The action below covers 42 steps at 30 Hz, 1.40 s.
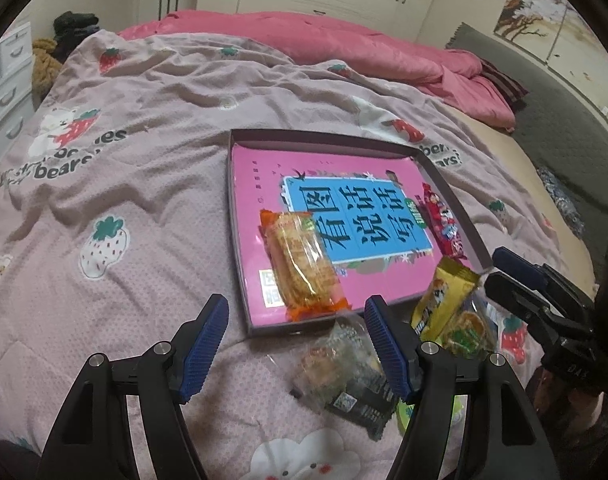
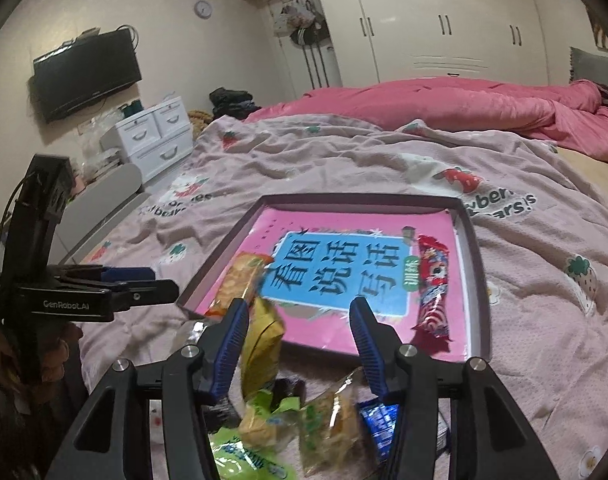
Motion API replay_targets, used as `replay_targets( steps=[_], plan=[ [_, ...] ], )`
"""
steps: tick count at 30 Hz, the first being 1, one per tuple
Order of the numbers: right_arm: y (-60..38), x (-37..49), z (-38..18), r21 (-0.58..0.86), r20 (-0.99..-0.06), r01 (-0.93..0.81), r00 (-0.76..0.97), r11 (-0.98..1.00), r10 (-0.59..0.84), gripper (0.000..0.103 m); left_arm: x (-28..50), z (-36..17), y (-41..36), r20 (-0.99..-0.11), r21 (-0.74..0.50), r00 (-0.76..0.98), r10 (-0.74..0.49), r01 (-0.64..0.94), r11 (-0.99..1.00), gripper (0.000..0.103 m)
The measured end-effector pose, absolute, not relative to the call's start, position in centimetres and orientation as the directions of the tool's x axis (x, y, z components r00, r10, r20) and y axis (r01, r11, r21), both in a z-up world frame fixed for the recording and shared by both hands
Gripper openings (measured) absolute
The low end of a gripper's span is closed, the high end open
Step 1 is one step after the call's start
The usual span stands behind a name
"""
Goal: Organize snacks
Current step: 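Grasp the clear bag of sweets with the left gripper while the right grasps the gold snack bar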
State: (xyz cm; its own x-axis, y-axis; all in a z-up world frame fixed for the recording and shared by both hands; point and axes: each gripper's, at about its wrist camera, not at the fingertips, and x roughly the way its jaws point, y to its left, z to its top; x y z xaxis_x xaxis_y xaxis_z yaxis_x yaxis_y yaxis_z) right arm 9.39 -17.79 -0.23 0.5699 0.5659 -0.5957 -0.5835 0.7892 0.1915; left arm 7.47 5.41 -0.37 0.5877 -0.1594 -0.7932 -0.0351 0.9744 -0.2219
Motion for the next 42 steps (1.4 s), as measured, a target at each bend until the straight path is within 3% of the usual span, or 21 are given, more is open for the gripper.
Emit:
replay_targets(
  steps=[22, 38, 42],
  plan=[
    [-14.9, 8.6, -3.2, 0.225, -0.678, -0.602, 0.468, 0.766, 0.566, 0.052, 5.2, -2.4, 2.1, -0.836, -0.081, 0.519, -0.181, 0.209, 0.975, 0.072],
    [-13.3, 9.6, -4.7, 0.226, -0.704, -0.608, 0.439, 0.761, 0.559, 0.052, 6.7, -4.7, 1.6, -0.859, -0.049, 0.487, -0.157, 0.227, 0.973, 0.072],
    [-12.9, 9.9, -5.1, 0.224, -0.705, -0.608, 0.438, 0.761, 0.557, 0.042, 7.1, -5.0, 1.7, -0.861, -0.064, 0.48, -0.166, 0.22, 0.973, 0.072]
  ],
)
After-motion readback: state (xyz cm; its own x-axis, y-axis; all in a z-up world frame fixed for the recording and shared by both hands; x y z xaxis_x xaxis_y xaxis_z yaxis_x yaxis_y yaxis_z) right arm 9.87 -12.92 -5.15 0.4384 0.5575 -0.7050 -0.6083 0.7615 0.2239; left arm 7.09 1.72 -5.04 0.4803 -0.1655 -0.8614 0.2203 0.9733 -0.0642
